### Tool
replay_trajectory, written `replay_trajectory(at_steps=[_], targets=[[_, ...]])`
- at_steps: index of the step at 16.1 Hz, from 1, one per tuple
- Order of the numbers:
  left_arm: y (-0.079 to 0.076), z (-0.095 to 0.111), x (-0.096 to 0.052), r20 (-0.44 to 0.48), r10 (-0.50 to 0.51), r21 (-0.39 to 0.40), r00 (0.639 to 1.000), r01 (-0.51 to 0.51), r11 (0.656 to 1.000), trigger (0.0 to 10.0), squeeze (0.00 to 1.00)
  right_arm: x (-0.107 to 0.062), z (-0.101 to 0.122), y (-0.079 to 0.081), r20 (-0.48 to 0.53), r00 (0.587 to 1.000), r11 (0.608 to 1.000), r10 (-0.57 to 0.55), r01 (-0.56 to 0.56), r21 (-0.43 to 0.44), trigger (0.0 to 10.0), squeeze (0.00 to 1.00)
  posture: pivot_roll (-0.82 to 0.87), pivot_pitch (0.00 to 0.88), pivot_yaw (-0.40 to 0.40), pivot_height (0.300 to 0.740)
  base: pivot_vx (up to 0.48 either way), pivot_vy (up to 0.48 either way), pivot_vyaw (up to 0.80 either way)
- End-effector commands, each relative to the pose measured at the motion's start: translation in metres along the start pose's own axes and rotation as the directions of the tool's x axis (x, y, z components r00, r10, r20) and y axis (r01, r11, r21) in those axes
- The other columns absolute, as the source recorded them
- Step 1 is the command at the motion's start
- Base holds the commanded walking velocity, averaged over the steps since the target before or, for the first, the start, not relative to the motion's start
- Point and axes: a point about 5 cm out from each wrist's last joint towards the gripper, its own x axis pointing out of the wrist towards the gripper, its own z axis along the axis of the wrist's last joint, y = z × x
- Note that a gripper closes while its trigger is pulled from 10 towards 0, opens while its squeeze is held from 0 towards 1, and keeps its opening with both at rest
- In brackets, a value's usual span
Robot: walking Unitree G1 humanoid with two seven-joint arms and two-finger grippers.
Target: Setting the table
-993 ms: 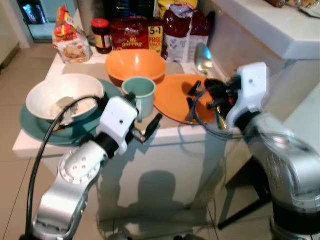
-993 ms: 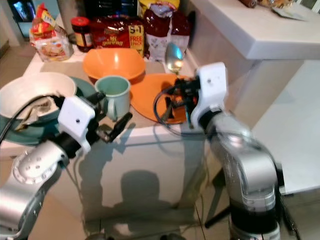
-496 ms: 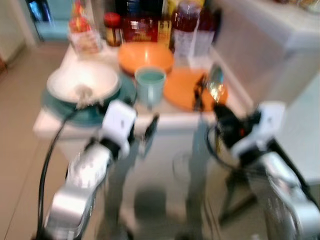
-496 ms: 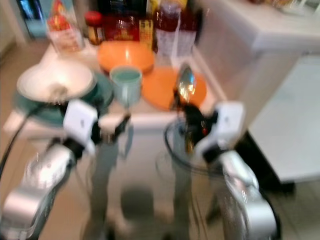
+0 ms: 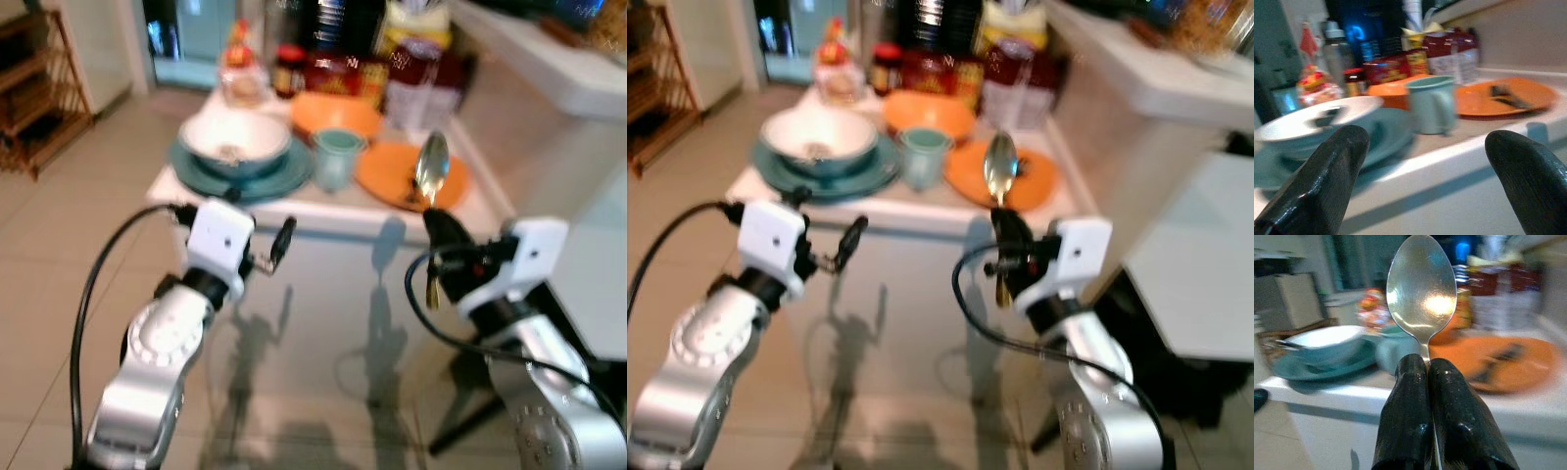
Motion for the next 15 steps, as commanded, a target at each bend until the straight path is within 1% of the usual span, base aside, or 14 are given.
replay_trajectory(at_steps=[1, 4, 5, 7, 8, 10, 11, 13, 14, 15], targets=[[-0.007, -0.002, 0.001, -0.002, -0.022, -0.003, 1.0, 0.022, 1.0, 10.0, 0.0, -0.002, -0.002, -0.008, -0.001, 0.999, 0.999, -0.032, 0.032, 0.004, 10.0, 0.0, 0.05, 0.0, -0.08, 0.74, 0.0, -0.469, 0.0], [-0.006, -0.017, 0.0, -0.048, -0.008, -0.044, 0.999, 0.006, 0.999, 10.0, 0.0, -0.005, -0.006, -0.009, -0.009, 0.999, 0.999, -0.052, 0.051, -0.011, 10.0, 0.0, 0.04, 0.0, -0.062, 0.74, 0.0, -0.466, 0.0], [-0.004, -0.024, 0.0, -0.063, 0.004, -0.044, 0.998, -0.007, 0.999, 10.0, 0.0, -0.005, -0.01, -0.012, -0.023, 0.997, 0.997, -0.073, 0.072, -0.018, 10.0, 0.0, 0.03, 0.0, -0.06, 0.74, 0.0, -0.469, 0.0], [0.004, -0.03, 0.004, -0.09, 0.053, -0.008, 0.995, -0.054, 0.998, 10.0, 0.0, -0.008, -0.024, -0.028, -0.078, 0.983, 0.986, -0.167, 0.165, -0.036, 10.0, 0.0, 0.04, 0.0, -0.059, 0.74, 0.0, -0.471, 0.0], [0.005, -0.034, 0.003, -0.103, 0.058, 0.01, 0.993, -0.058, 0.998, 10.0, 0.0, -0.011, -0.029, -0.034, -0.1, 0.972, 0.977, -0.211, 0.208, -0.047, 10.0, 0.0, 0.04, 0.0, -0.051, 0.74, 0.0, -0.472, 0.0], [0.003, -0.041, 0.002, -0.129, 0.053, 0.03, 0.99, -0.05, 0.998, 10.0, 0.0, -0.011, -0.03, -0.038, -0.087, 0.957, 0.961, -0.275, 0.272, -0.045, 10.0, 0.0, 0.04, 0.0, -0.037, 0.74, 0.0, -0.476, 0.0], [0.003, -0.038, 0.004, -0.114, 0.069, 0.04, 0.991, -0.065, 0.997, 10.0, 0.0, -0.009, -0.027, -0.04, -0.068, 0.953, 0.956, -0.295, 0.293, -0.036, 10.0, 0.0, 0.05, 0.0, -0.043, 0.74, 0.0, -0.48, 0.0], [0.008, -0.032, 0.007, -0.096, 0.095, 0.032, 0.991, -0.092, 0.995, 10.0, 0.0, -0.001, -0.026, -0.039, -0.053, 0.956, 0.958, -0.287, 0.285, -0.032, 10.0, 0.0, 0.06, 0.0, -0.056, 0.74, 0.0, -0.48, 0.0], [0.011, -0.033, 0.007, -0.11, 0.133, 0.04, 0.985, -0.13, 0.991, 10.0, 0.0, 0.008, -0.029, -0.039, -0.059, 0.955, 0.957, -0.29, 0.289, -0.033, 10.0, 0.0, 0.08, 0.0, -0.071, 0.74, 0.0, -0.472, 0.0], [0.013, -0.033, 0.007, -0.113, 0.147, 0.053, 0.983, -0.142, 0.988, 10.0, 0.0, 0.013, -0.028, -0.038, -0.057, 0.959, 0.96, -0.279, 0.277, -0.032, 10.0, 0.0, 0.09, 0.0, -0.074, 0.74, 0.0, -0.472, 0.0]])
